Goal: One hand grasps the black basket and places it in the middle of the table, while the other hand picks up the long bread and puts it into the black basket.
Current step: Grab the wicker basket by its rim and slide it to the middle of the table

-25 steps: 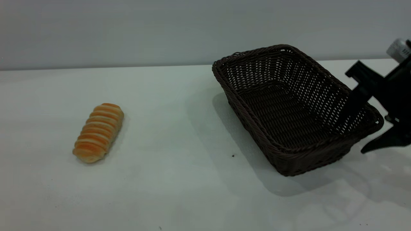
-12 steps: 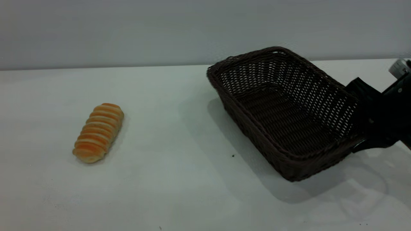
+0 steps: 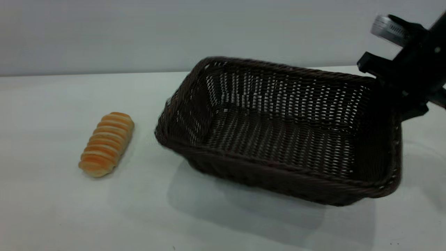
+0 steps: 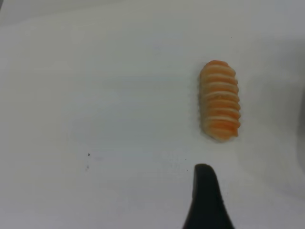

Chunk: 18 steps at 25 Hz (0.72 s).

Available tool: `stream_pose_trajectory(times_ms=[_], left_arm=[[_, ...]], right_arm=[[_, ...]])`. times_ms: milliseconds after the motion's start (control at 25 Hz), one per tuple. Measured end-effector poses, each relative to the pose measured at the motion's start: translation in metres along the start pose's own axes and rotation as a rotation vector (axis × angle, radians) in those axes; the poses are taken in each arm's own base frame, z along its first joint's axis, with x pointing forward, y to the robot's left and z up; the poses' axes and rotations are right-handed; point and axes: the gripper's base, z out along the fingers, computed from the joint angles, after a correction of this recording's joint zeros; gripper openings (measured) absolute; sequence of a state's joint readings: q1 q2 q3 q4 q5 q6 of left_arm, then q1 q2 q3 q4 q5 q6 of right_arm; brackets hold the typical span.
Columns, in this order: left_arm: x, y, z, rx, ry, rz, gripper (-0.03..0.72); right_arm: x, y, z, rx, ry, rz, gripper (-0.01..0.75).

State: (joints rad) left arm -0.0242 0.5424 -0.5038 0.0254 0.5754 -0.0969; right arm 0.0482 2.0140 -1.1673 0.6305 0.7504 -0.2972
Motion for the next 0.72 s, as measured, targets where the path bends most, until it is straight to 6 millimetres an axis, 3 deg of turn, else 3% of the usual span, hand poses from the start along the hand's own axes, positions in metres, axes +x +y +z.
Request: stream_pose_trajectory(times_ms=[160, 440, 560, 720], left_arm=[[0.000, 0.000, 0.000, 0.000, 0.000, 0.000, 0.551], [0.000, 0.000, 0.000, 0.000, 0.000, 0.002, 0.551], [0.000, 0.000, 0.000, 0.000, 0.000, 0.002, 0.551], [0.000, 0.000, 0.000, 0.000, 0.000, 0.002, 0.551]], right_arm=[[-0.018, 0.015, 0.010, 0.021, 0.043, -0.090, 0.135], [-0.026, 0.073, 0.059, -0.004, 0.094, -0.245, 0.133], [-0.028, 0.079, 0.072, -0.008, 0.115, -0.262, 0.133], [-0.030, 0.077, 0.071, -0.006, 0.119, -0.262, 0.159]])
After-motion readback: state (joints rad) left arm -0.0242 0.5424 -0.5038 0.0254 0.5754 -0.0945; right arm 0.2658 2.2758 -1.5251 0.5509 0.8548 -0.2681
